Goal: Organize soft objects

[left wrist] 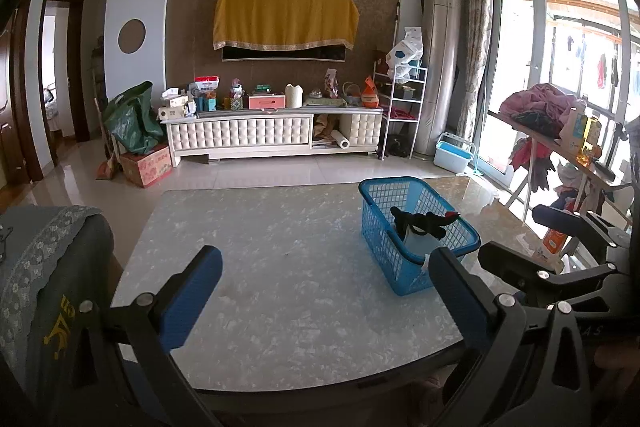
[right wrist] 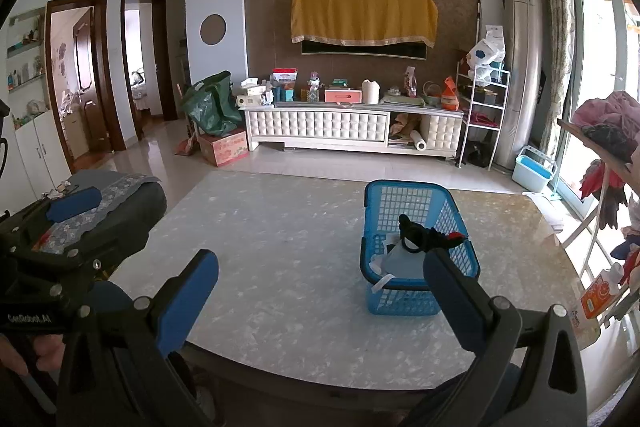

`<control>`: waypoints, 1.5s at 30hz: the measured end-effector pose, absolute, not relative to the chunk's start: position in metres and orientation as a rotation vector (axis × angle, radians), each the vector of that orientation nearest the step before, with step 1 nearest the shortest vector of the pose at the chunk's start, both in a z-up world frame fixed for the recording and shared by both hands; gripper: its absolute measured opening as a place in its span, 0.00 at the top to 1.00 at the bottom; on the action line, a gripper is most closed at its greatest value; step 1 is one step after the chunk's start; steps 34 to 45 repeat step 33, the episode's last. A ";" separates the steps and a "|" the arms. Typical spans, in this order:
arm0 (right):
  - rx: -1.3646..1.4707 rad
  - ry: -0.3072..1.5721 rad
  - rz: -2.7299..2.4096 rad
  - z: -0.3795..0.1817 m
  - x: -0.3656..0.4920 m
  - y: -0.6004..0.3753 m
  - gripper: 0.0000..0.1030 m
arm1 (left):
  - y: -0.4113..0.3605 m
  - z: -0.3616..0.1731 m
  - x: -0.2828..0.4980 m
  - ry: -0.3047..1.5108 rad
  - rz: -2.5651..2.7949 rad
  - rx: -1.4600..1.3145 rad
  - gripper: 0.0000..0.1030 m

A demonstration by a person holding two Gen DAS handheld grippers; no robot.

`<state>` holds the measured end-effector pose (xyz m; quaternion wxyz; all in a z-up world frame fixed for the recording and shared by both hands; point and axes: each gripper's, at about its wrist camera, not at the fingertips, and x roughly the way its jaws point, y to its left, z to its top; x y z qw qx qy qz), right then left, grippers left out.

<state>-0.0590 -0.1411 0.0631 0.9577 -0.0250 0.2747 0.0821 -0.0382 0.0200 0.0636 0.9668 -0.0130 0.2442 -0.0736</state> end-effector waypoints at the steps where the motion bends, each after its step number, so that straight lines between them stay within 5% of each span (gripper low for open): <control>1: -0.052 0.557 0.166 0.063 -0.060 -0.141 0.00 | 0.020 0.064 -0.039 0.493 -0.149 -0.026 0.00; 45: -0.052 0.561 0.164 0.064 -0.063 -0.141 0.00 | 0.014 0.066 -0.051 0.490 -0.151 -0.016 0.00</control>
